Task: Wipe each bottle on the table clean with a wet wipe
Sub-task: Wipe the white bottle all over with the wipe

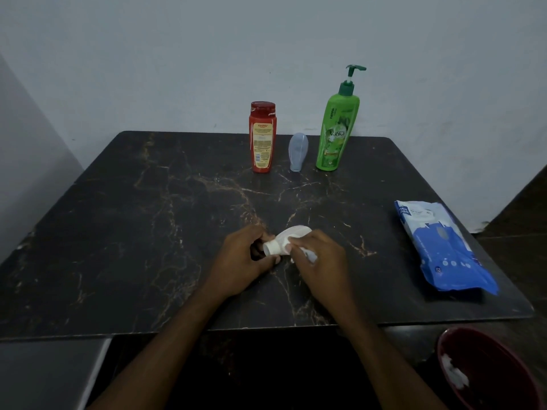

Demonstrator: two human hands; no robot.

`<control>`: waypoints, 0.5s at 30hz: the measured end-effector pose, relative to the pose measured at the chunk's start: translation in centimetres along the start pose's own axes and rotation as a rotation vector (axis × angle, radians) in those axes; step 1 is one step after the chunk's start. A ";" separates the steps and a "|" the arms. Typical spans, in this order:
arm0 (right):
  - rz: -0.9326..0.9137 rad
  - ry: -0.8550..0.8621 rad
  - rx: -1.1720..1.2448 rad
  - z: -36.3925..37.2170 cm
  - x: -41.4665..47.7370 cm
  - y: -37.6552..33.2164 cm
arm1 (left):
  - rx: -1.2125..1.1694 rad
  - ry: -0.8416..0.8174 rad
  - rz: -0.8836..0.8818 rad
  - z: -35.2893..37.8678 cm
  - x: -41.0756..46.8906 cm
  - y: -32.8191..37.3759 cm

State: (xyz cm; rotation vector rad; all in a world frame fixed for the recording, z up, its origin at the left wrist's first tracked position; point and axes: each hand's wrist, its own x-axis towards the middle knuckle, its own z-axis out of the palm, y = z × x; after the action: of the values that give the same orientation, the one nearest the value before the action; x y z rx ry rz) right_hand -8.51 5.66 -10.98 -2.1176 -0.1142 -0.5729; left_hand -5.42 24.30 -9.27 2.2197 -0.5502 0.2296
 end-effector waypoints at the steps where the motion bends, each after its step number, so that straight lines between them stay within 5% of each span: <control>1: 0.053 0.037 -0.040 -0.2 0.2 0.2 | 0.003 0.000 0.006 0.0 0.0 0.0; 7: 0.298 0.122 -0.071 -1.1 0.7 0.5 | 0.005 0.004 0.030 0.0 0.0 -0.1; 15: -0.150 -0.108 -0.017 0.3 -0.2 -0.8 | 0.016 -0.011 0.059 0.2 0.0 -0.3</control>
State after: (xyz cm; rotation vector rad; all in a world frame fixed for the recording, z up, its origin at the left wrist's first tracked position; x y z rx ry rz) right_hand -8.84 6.37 -10.60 -2.1684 -0.3321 -0.5478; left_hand -5.32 24.33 -9.58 2.2232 -0.6221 0.2535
